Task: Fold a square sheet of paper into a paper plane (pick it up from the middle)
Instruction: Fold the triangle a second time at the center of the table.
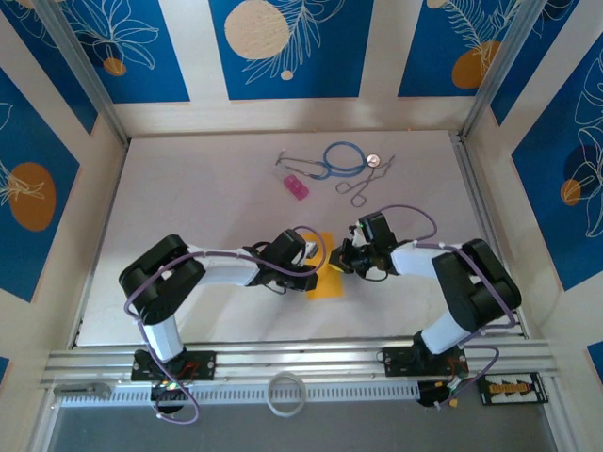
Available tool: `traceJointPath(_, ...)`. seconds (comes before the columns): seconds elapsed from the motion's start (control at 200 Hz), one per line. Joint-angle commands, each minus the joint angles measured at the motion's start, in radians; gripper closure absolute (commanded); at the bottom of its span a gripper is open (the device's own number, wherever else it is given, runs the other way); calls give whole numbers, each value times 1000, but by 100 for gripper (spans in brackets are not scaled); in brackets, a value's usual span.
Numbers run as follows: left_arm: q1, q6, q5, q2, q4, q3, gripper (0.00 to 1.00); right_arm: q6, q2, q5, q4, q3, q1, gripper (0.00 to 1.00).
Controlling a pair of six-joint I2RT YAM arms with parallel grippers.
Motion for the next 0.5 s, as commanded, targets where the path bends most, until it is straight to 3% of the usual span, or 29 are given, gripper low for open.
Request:
traceJointPath(0.0, 0, 22, -14, 15, -153, -29, 100, 9, 47, 7, 5, 7, -14, 100)
traceJointPath(0.285, -1, 38, -8, 13, -171, -30, 100, 4, -27, 40, -55, 7, -63, 100)
traceJointPath(0.495, 0, 40, -6, 12, -166, -31, 100, -37, -78, -27, -29, 25, -11, 100)
